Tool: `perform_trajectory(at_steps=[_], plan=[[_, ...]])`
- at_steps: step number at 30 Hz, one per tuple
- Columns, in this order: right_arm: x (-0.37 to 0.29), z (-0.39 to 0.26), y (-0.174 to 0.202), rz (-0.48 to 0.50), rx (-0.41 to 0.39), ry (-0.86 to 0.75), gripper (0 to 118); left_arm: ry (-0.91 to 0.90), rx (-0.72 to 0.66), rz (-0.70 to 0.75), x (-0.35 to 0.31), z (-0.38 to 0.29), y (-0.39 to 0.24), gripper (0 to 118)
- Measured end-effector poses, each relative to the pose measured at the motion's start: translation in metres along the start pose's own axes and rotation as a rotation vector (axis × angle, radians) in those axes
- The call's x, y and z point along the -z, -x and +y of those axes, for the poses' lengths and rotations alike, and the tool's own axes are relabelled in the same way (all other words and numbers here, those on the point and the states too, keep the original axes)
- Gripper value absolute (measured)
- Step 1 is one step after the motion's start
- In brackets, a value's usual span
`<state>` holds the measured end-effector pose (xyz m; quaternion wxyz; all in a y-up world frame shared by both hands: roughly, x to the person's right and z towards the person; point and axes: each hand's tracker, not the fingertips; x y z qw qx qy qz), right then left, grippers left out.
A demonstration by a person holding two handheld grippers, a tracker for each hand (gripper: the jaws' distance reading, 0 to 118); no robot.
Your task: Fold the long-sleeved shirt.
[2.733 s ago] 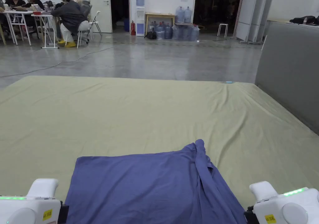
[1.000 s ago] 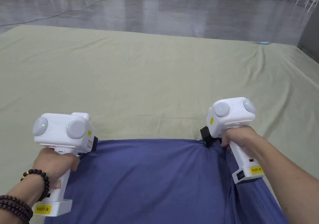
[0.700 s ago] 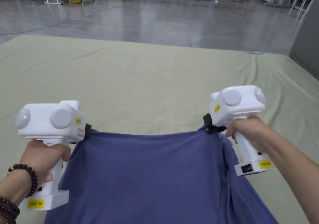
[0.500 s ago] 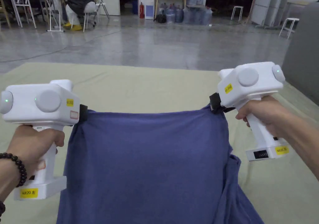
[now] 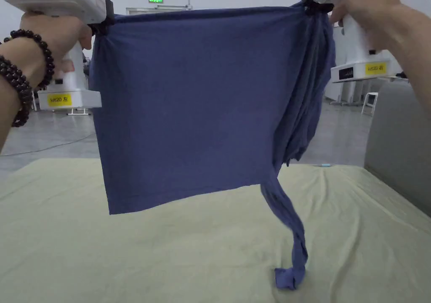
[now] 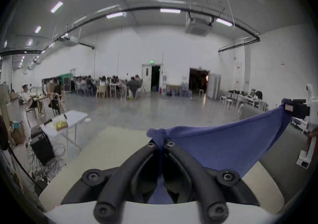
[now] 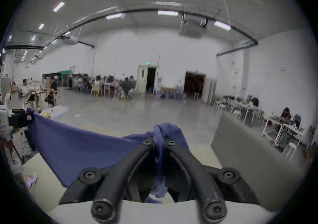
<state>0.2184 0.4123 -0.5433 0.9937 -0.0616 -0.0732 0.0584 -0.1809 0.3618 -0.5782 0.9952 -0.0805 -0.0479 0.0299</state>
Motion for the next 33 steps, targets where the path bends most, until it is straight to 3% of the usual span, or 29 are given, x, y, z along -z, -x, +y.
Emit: perform_trajectory(at_steps=[4, 9, 21, 26, 33], plan=[[-0.004, 0.017, -0.004, -0.043, -0.012, -0.051, 4, -0.019, -0.012, 0.001, -0.007, 0.017, -0.015, 0], [0.007, -0.001, -0.012, -0.054, -0.002, -0.002, 4, -0.002, -0.018, -0.022, -0.003, 0.007, -0.023, 0], [0.057, -0.196, -0.012, 0.012, 0.059, 0.262, 4, 0.244, 0.065, -0.045, 0.047, -0.161, -0.021, 0], [0.020, -0.219, -0.018, 0.045, 0.072, 0.268, 4, 0.260, 0.044, -0.088, 0.018, -0.185, -0.006, 0], [-0.094, -0.255, -0.011, 0.078, -0.068, 0.255, 4, 0.317, 0.067, -0.172, -0.074, -0.233, 0.007, 0]])
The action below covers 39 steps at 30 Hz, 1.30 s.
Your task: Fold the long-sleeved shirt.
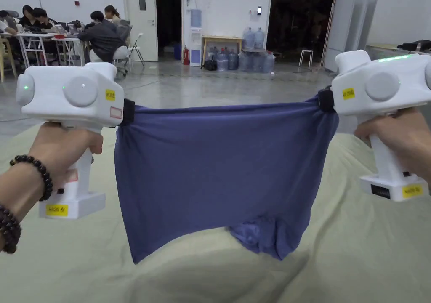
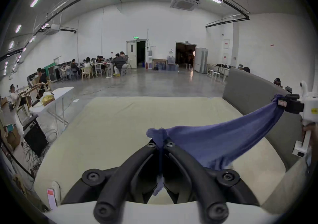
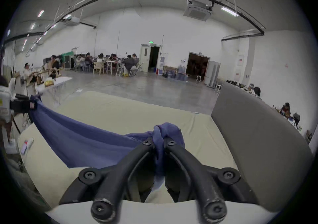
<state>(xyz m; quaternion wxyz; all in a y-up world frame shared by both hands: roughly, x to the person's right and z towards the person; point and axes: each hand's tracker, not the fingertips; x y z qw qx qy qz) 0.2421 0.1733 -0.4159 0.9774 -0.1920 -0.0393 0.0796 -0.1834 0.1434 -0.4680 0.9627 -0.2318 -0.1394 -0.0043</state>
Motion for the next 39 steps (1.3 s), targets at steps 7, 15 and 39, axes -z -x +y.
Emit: perform_trajectory(at_steps=[7, 15, 39], plan=[[-0.100, -0.144, 0.022, 0.098, -0.120, 0.174, 4, 0.108, 0.191, 0.015, -0.068, -0.137, -0.016, 0], [-0.141, -0.321, 0.049, 0.251, -0.274, 0.618, 4, 0.497, 0.164, -0.119, -0.106, -0.306, -0.027, 0], [-0.099, -0.313, 0.039, 0.239, -0.105, 0.595, 0, 0.424, 0.006, -0.045, -0.100, -0.284, -0.013, 0]])
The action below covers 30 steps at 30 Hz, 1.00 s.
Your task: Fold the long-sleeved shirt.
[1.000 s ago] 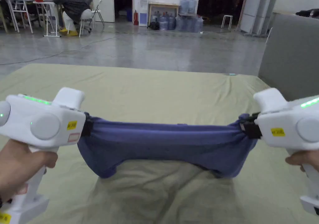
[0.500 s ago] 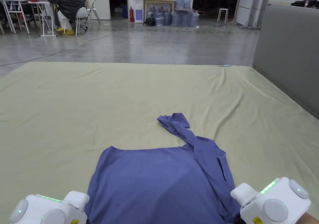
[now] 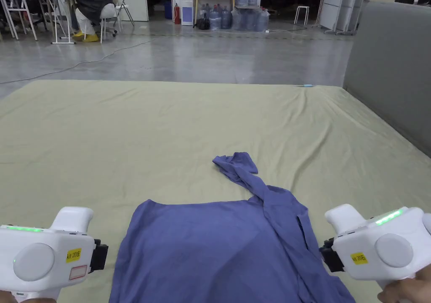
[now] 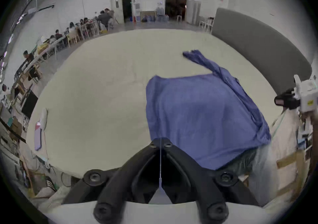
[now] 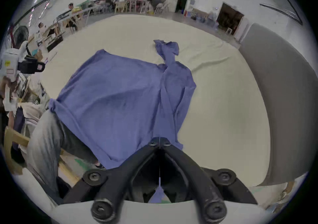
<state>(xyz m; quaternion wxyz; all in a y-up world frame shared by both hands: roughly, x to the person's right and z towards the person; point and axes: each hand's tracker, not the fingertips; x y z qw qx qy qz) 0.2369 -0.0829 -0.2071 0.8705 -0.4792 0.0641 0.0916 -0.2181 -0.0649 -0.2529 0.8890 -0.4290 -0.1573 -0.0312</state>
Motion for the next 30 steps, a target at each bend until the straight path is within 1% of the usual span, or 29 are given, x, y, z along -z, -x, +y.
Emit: perform_trajectory(at_steps=[2, 4, 7, 9, 12, 13, 14, 15, 16, 17, 18, 21, 23, 24, 25, 26, 27, 28, 30], plan=[[0.018, 0.024, -0.007, 0.020, 0.014, 0.000, 0, -0.001, -0.031, -0.031, 0.024, 0.019, 0.008, 0], [0.039, 0.056, -0.013, 0.020, 0.015, -0.005, 0, -0.012, -0.027, -0.027, 0.042, 0.040, 0.010, 0], [0.084, 0.132, -0.029, -0.009, 0.007, -0.019, 0, -0.022, -0.010, -0.012, 0.081, 0.073, 0.014, 0], [0.121, 0.189, -0.038, -0.010, 0.007, -0.016, 0, -0.023, -0.010, -0.012, 0.106, 0.091, 0.019, 0], [0.187, 0.275, -0.053, -0.021, 0.032, -0.022, 0, -0.035, -0.026, -0.005, 0.136, 0.109, 0.025, 0], [0.211, 0.302, -0.059, -0.022, 0.056, -0.022, 8, -0.041, -0.028, 0.000, 0.146, 0.113, 0.028, 0], [0.235, 0.325, -0.065, -0.008, 0.098, -0.006, 44, -0.045, -0.034, 0.007, 0.155, 0.116, 0.030, 0], [0.255, 0.342, -0.070, -0.009, 0.131, 0.012, 73, -0.045, -0.040, 0.012, 0.163, 0.119, 0.033, 0], [0.275, 0.354, -0.076, -0.023, 0.168, 0.014, 92, -0.042, -0.051, 0.014, 0.173, 0.123, 0.037, 0], [0.296, 0.369, -0.079, -0.033, 0.199, 0.024, 93, -0.040, -0.060, 0.019, 0.183, 0.126, 0.040, 0], [0.312, 0.379, -0.081, -0.040, 0.215, 0.044, 93, -0.040, -0.066, 0.020, 0.190, 0.128, 0.042, 0], [0.350, 0.391, -0.076, -0.058, 0.206, 0.083, 93, -0.036, -0.079, 0.022, 0.211, 0.137, 0.049, 0], [0.375, 0.395, -0.076, -0.107, 0.200, 0.137, 92, -0.035, -0.090, 0.025, 0.221, 0.137, 0.053, 0], [0.380, 0.389, -0.071, -0.126, 0.196, 0.172, 85, -0.030, -0.095, 0.025, 0.224, 0.138, 0.054, 0], [0.387, 0.386, -0.069, -0.121, 0.182, 0.215, 62, -0.028, -0.099, 0.022, 0.225, 0.138, 0.055, 0], [0.390, 0.380, -0.065, -0.100, 0.179, 0.238, 17, -0.028, -0.102, 0.019, 0.225, 0.135, 0.055, 0], [0.384, 0.377, -0.059, -0.108, 0.179, 0.198, 12, -0.028, -0.104, 0.019, 0.223, 0.134, 0.055, 0], [0.378, 0.376, -0.055, -0.128, 0.157, 0.171, 4, -0.025, -0.104, 0.018, 0.222, 0.133, 0.054, 0], [0.357, 0.374, -0.053, -0.111, 0.145, 0.177, 4, -0.019, -0.103, 0.019, 0.215, 0.128, 0.053, 0]])
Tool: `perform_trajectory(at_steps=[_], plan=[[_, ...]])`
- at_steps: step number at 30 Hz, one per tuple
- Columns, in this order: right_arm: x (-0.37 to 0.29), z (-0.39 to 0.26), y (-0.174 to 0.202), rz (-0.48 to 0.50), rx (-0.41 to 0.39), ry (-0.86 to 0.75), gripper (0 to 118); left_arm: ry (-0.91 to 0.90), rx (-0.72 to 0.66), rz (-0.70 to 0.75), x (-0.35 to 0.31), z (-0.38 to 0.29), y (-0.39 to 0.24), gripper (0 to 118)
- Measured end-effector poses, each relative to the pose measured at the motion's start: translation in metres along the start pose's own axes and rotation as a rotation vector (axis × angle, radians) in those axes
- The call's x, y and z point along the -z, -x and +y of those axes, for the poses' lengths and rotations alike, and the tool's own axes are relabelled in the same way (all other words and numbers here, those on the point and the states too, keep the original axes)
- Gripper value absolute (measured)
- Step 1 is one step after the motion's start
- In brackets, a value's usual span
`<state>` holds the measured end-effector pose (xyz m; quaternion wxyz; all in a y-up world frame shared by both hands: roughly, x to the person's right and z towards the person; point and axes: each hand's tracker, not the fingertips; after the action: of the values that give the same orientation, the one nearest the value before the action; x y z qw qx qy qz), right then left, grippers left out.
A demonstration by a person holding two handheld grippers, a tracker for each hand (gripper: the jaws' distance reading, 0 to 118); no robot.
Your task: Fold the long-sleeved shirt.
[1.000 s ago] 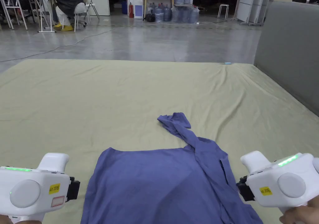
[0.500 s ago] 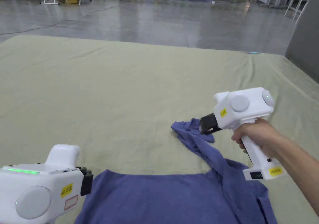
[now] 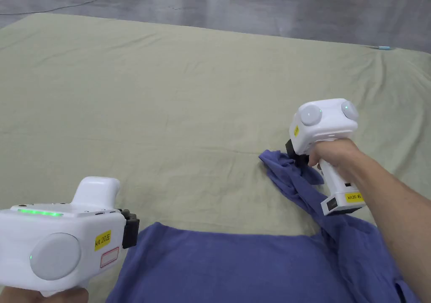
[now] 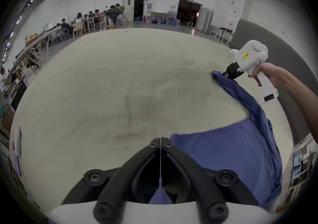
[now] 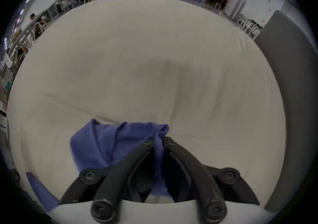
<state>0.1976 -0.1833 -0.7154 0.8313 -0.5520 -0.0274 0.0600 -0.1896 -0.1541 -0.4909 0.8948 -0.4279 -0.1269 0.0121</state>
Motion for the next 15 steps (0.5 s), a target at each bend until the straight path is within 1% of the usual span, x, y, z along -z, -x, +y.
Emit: perform_trajectory(at_steps=[1, 3, 4, 6, 9, 12, 14, 15], plan=[[-0.019, -0.006, -0.002, 0.012, -0.001, -0.023, 4, 0.007, 0.007, 0.004, -0.006, -0.001, -0.001, 0], [-0.070, -0.024, -0.004, 0.049, -0.047, -0.125, 4, -0.002, 0.029, 0.010, -0.021, -0.004, -0.003, 0], [-0.102, -0.039, -0.005, 0.045, -0.079, -0.166, 4, -0.015, 0.042, 0.016, -0.033, -0.006, -0.006, 0], [-0.160, -0.073, -0.009, 0.069, -0.161, -0.242, 4, -0.034, 0.061, 0.010, -0.051, -0.010, -0.009, 0], [-0.237, -0.146, -0.011, 0.030, -0.248, -0.321, 5, -0.047, 0.070, -0.005, -0.081, -0.021, -0.016, 0], [-0.276, -0.222, -0.016, 0.024, -0.262, -0.309, 4, -0.060, 0.075, -0.019, -0.109, -0.037, -0.024, 0], [-0.277, -0.269, -0.021, 0.025, -0.276, -0.282, 5, -0.067, 0.078, -0.022, -0.123, -0.050, -0.029, 0], [-0.277, -0.291, -0.021, 0.024, -0.270, -0.255, 5, -0.065, 0.078, -0.021, -0.127, -0.056, -0.031, 0]])
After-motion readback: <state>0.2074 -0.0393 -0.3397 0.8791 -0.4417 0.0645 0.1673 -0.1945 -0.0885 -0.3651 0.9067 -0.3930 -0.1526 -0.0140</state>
